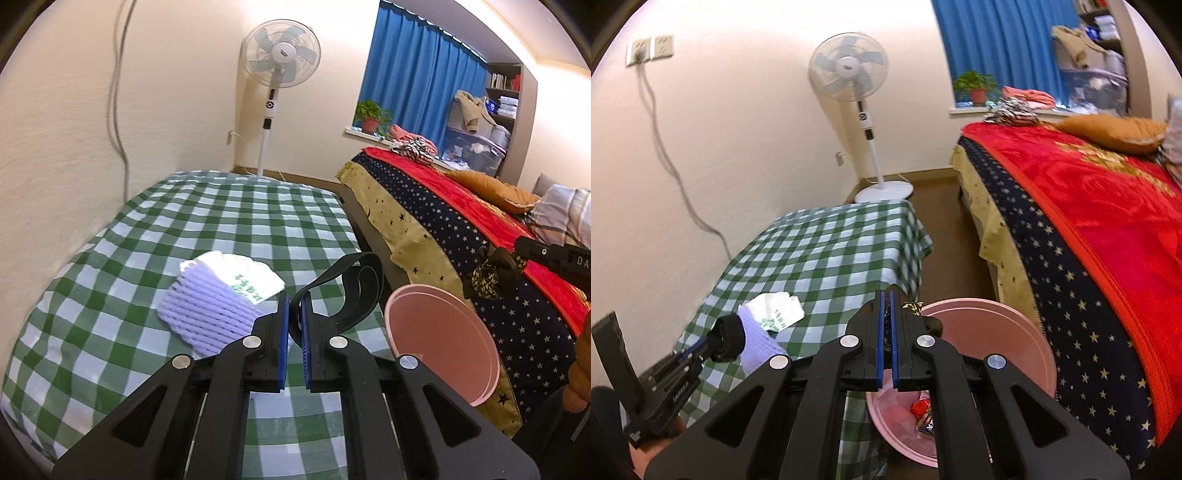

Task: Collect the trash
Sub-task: 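Carry the glove with the right tool over the pink bin while the left tool carries the strap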

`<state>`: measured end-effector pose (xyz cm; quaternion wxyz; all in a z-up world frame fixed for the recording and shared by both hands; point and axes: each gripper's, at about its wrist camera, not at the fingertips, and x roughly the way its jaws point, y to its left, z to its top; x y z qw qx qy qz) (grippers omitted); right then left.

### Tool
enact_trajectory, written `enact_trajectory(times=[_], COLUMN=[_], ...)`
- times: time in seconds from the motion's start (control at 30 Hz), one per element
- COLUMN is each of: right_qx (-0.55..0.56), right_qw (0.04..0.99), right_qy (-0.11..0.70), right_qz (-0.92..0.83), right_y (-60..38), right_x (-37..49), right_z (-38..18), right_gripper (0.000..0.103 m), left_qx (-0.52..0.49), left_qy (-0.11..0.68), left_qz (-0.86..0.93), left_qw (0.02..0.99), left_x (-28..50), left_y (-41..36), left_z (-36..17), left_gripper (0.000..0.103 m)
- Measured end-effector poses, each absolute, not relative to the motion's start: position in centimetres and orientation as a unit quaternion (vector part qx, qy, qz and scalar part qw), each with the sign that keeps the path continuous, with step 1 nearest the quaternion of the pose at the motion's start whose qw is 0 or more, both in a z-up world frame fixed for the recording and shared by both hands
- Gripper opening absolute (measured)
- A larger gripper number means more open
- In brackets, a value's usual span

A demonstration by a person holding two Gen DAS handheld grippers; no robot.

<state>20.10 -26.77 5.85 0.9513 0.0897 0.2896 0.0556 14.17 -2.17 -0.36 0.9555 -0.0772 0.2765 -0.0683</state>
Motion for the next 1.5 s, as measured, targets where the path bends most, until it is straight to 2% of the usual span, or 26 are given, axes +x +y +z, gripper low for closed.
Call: enact_trajectory(times=[1.5], right_qx=[0.134], right_qw=[0.946], right_qy=[0.296], right_qz=[-0.027], right_y=[-33.5], right_x=[21.2], right_z=[3.6], right_gripper=[0.003], left_qx=[-0.056], left_qy=[0.311], left_qz=[-0.191], left_qw=[0.93], left_x=[18.2], left_y=[-15.9], left_z=[-4.3], left_gripper=[0.006])
